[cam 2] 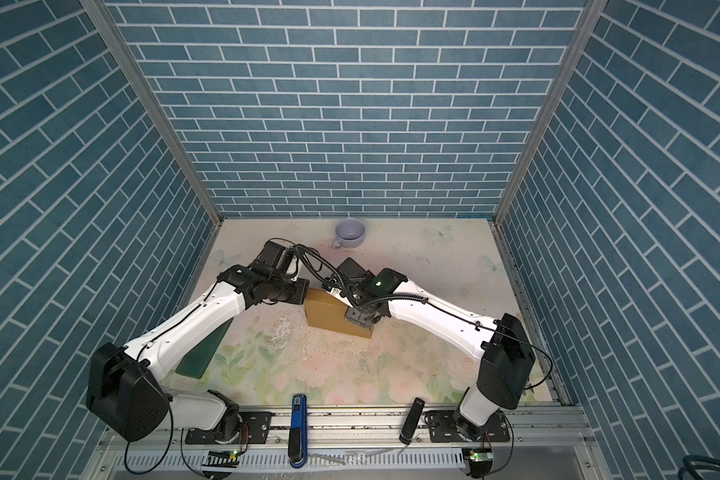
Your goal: Fold the paper box
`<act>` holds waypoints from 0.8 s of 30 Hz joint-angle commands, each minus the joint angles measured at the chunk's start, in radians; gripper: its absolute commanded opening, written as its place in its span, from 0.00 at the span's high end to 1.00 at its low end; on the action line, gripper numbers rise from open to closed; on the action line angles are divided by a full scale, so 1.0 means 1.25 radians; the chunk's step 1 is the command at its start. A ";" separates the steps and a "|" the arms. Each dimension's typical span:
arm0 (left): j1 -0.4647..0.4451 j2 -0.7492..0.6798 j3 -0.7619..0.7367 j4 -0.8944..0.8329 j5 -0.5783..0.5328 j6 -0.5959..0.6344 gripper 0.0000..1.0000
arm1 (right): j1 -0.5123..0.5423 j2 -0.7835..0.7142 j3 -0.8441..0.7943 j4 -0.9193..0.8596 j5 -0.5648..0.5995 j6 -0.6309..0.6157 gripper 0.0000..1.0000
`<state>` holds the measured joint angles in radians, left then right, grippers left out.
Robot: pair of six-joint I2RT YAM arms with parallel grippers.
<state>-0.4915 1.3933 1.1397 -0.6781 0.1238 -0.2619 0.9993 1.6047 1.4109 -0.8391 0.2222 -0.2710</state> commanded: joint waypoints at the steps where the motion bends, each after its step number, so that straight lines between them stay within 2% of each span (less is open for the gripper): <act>1: -0.009 0.024 -0.017 -0.082 0.012 0.005 1.00 | 0.010 0.012 0.027 0.014 0.011 -0.033 0.30; 18: -0.010 0.019 -0.011 -0.083 0.016 0.005 1.00 | 0.021 0.061 0.033 0.045 0.021 -0.038 0.35; 24: -0.009 0.018 -0.007 -0.086 0.012 0.003 1.00 | 0.019 0.067 0.032 0.048 0.029 -0.030 0.39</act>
<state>-0.4915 1.3933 1.1400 -0.6792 0.1246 -0.2581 1.0191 1.6733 1.4109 -0.7803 0.2409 -0.2905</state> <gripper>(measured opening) 0.053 0.610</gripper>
